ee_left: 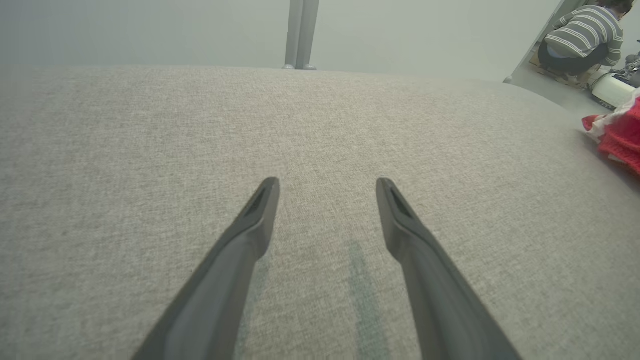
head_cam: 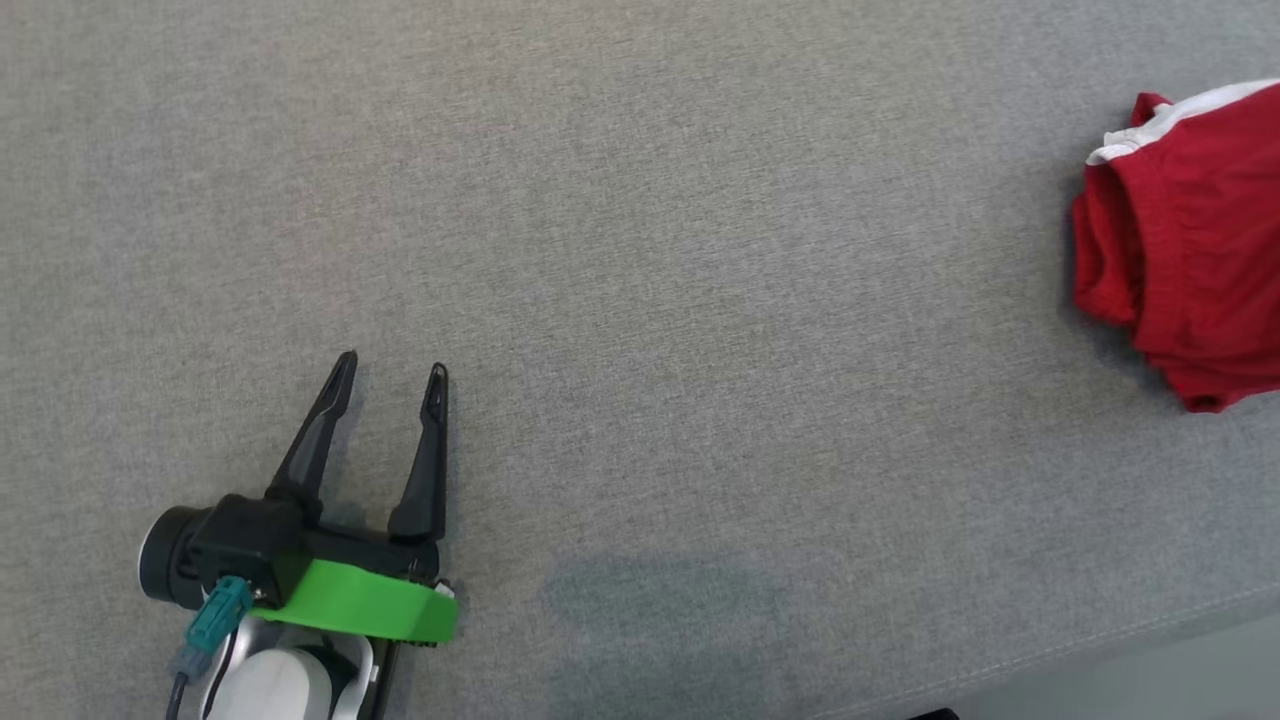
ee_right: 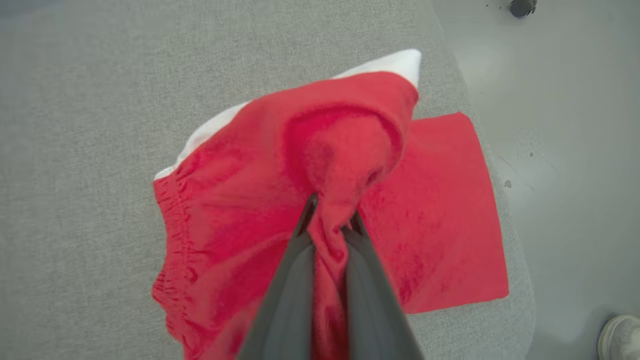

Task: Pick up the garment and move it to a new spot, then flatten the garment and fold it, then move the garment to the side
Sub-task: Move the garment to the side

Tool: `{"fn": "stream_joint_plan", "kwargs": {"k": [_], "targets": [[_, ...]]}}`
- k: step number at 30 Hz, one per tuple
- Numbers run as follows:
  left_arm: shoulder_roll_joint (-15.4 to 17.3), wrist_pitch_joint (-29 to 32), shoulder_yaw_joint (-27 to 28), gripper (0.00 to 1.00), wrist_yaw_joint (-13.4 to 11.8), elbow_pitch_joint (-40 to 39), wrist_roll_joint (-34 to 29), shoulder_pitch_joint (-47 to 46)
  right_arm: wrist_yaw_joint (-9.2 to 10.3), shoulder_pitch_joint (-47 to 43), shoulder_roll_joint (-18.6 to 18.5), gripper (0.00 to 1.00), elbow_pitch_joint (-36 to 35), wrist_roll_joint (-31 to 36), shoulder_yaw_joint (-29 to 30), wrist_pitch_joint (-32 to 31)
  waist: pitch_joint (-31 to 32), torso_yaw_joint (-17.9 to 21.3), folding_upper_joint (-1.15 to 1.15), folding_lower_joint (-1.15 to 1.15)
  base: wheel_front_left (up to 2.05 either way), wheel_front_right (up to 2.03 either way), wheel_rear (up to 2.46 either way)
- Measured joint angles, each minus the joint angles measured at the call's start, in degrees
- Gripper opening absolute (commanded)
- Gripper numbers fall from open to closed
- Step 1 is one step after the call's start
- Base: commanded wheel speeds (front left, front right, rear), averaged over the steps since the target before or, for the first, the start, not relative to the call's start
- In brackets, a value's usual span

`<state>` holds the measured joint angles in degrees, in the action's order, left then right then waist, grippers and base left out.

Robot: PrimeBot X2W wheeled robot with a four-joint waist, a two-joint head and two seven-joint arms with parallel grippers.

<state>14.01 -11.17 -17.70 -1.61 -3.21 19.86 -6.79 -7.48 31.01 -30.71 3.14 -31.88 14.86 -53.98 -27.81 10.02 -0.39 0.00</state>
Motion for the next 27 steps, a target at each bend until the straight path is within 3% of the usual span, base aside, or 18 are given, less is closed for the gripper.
{"fn": "stream_joint_plan", "kwargs": {"k": [6, 7, 8, 9, 13, 16, 19, 27], "targets": [[-0.96, -0.01, -1.2, 1.0, 0.01, 0.14, 0.0, -1.73, -0.01, -0.38, -6.48, 0.02, 7.75, 5.89, -5.02, 4.46, -1.83, -2.61, 0.0, 0.0, 0.0, 0.0, 0.0], [-1.05, -0.07, -1.24, 1.0, 0.01, 0.24, -0.01, -1.99, -0.02, -0.35, -6.88, 0.35, 9.26, 6.94, -4.92, 6.28, -2.02, -3.03, 0.0, 0.0, 0.0, 0.0, 0.0], [-1.11, -0.1, -1.3, 1.0, 0.0, 0.33, -0.02, -2.15, -0.02, -0.3, -7.1, 0.95, 10.77, 8.02, -4.74, 7.75, -2.17, -3.44, 0.0, 0.0, 0.0, 0.0, 0.0], [-1.13, -0.27, -1.32, 1.0, -0.01, 0.57, -0.02, -2.18, -0.02, -0.3, -7.16, 1.0, 12.46, 8.64, -4.75, 9.01, -2.26, -3.86, 0.0, 0.0, 0.0, 0.0, 0.0], [-1.2, -0.78, -1.05, 1.0, -0.43, 1.27, 0.02, -2.1, -0.02, -0.27, -6.47, 1.0, 16.53, 10.83, -5.58, 14.17, -1.77, -5.0, 0.0, 0.0, 0.0, 0.0, 0.0], [-1.27, -1.56, -0.92, 1.0, -0.4, 1.65, 0.33, -1.93, -0.02, 0.25, -3.98, 1.0, 18.71, 10.0, -1.75, 20.89, -0.45, -5.41, 0.0, 0.0, 0.0, 0.0, 0.0], [-1.23, -1.98, -0.63, 1.0, -0.4, 2.61, 0.63, -1.23, -0.02, 0.12, -3.72, 1.0, 17.79, 11.44, 0.68, 28.52, 1.55, -5.84, 0.0, 0.0, 0.0, 0.0, 0.0], [-0.44, -2.85, 1.77, 1.0, -0.92, 5.41, 2.1, 1.82, 0.01, -7.59, 2.25, 1.0, 5.44, 14.92, 3.3, 44.79, 8.26, -7.71, 0.0, 0.0, 0.0, 0.0, 0.0]]}}
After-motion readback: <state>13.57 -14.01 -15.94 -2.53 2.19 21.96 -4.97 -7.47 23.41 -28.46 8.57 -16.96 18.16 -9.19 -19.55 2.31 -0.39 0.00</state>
